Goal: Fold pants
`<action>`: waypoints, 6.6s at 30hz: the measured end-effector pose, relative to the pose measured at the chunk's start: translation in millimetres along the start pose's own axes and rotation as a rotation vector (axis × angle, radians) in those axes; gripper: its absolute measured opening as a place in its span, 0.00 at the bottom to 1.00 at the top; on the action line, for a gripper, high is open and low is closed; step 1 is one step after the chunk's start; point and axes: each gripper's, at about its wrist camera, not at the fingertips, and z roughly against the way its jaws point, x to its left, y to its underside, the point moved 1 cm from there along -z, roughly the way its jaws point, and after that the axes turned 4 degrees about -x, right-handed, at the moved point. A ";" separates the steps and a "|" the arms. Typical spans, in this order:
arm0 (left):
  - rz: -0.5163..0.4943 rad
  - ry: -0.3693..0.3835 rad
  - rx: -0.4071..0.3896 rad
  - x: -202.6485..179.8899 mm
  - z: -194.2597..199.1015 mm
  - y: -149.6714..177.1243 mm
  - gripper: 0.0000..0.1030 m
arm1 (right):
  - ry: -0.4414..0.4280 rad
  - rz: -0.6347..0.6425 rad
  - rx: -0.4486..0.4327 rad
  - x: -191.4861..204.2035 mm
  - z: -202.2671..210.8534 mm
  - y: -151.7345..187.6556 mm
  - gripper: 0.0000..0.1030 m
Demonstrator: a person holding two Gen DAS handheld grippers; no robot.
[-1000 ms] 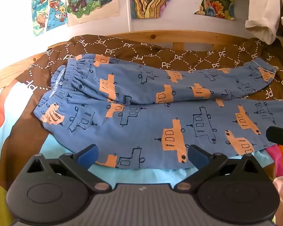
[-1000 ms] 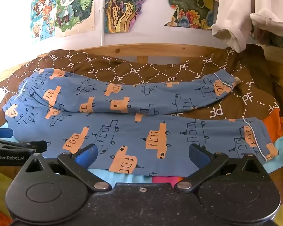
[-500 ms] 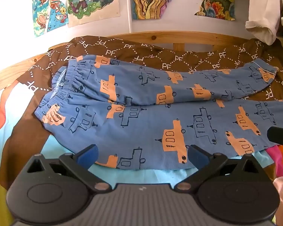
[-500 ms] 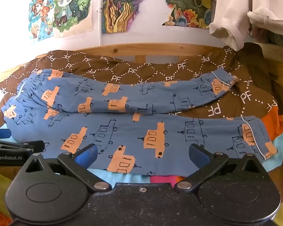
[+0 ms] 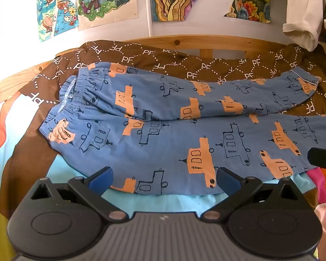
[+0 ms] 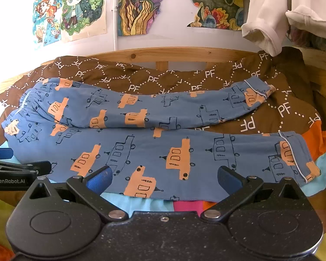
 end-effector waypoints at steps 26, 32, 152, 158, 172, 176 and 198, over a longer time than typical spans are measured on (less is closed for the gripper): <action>-0.005 -0.004 0.009 -1.1 -2.7 2.0 1.00 | -0.003 -0.006 0.016 -0.5 -3.1 2.0 0.99; -0.007 -0.004 0.012 -2.0 -4.7 1.9 1.00 | -0.002 -0.009 0.018 -0.9 -4.5 3.0 0.99; -0.165 0.018 -0.009 153.8 -228.2 -247.0 0.64 | -0.550 0.573 0.088 43.8 -364.6 -234.2 0.67; -0.174 0.065 0.096 153.5 -239.4 -240.3 0.55 | -0.585 0.555 0.262 47.4 -386.6 -234.1 0.66; -0.259 -0.049 0.092 125.8 -224.9 -240.0 0.03 | -0.467 0.552 0.139 42.2 -356.5 -236.5 0.00; -0.236 -0.066 -0.015 130.2 -199.5 -239.4 0.04 | -0.427 0.570 -0.014 38.4 -309.1 -243.3 0.00; -0.670 0.018 -0.280 90.7 -63.5 -133.9 0.04 | -0.557 0.682 -0.095 18.4 -99.5 -126.5 0.00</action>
